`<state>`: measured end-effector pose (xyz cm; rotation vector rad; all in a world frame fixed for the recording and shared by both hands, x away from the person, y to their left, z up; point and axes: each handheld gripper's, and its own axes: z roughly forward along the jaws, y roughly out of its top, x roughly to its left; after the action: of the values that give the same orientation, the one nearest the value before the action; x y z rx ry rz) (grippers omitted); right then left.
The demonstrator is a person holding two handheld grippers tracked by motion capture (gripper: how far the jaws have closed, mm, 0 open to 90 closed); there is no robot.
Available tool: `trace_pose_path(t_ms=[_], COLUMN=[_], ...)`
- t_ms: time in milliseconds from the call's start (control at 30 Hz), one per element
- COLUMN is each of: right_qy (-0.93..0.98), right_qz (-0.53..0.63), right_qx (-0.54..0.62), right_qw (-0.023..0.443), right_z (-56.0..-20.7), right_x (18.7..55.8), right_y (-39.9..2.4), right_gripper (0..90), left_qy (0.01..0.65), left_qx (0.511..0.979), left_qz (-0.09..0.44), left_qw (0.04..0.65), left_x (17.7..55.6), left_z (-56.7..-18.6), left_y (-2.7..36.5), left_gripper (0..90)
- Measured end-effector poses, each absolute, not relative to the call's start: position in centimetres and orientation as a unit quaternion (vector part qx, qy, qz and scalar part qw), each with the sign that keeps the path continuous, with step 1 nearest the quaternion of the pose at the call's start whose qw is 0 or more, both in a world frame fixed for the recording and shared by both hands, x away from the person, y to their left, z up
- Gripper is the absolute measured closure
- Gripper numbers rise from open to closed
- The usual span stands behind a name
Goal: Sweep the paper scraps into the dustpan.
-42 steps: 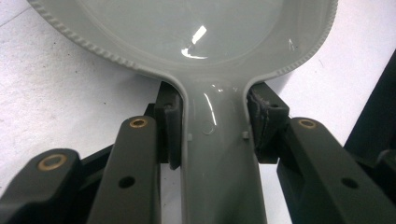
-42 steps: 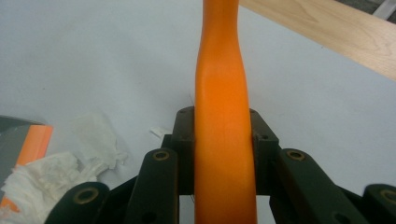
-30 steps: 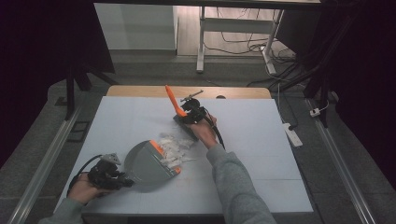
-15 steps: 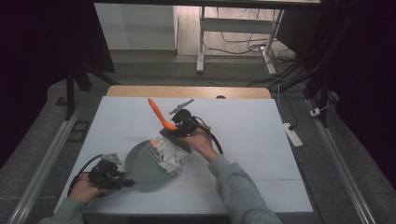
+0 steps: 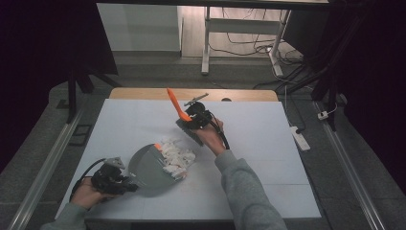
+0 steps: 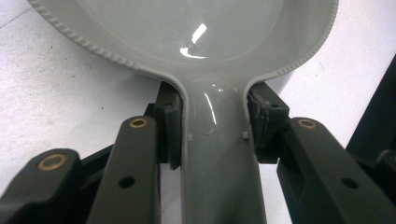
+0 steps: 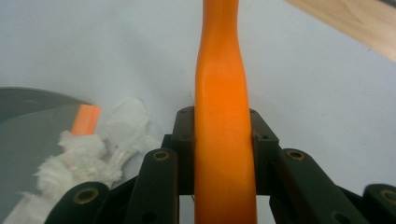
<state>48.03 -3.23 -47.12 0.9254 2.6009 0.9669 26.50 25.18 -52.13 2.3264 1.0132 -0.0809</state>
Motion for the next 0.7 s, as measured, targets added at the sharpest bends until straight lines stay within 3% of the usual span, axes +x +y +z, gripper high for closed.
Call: trace_pose_path(t_ms=[233,700], right_qy=[0.89,0.912], right_qz=[0.319,0.308], right_qx=[0.316,0.265], right_qw=[0.084,0.054], right_z=[-48.5,-48.6], right_x=[48.4,45.1], right_y=[-2.4,0.0], right_gripper=[70.1,70.2], left_qy=[0.381,0.382], left_qx=[0.875,0.875], left_qz=[-0.029,-0.031], left_qw=[0.296,0.297], left_x=[26.5,26.6], left_z=[-52.1,-52.1], left_y=[25.2,25.0], left_gripper=[60.9,60.9])
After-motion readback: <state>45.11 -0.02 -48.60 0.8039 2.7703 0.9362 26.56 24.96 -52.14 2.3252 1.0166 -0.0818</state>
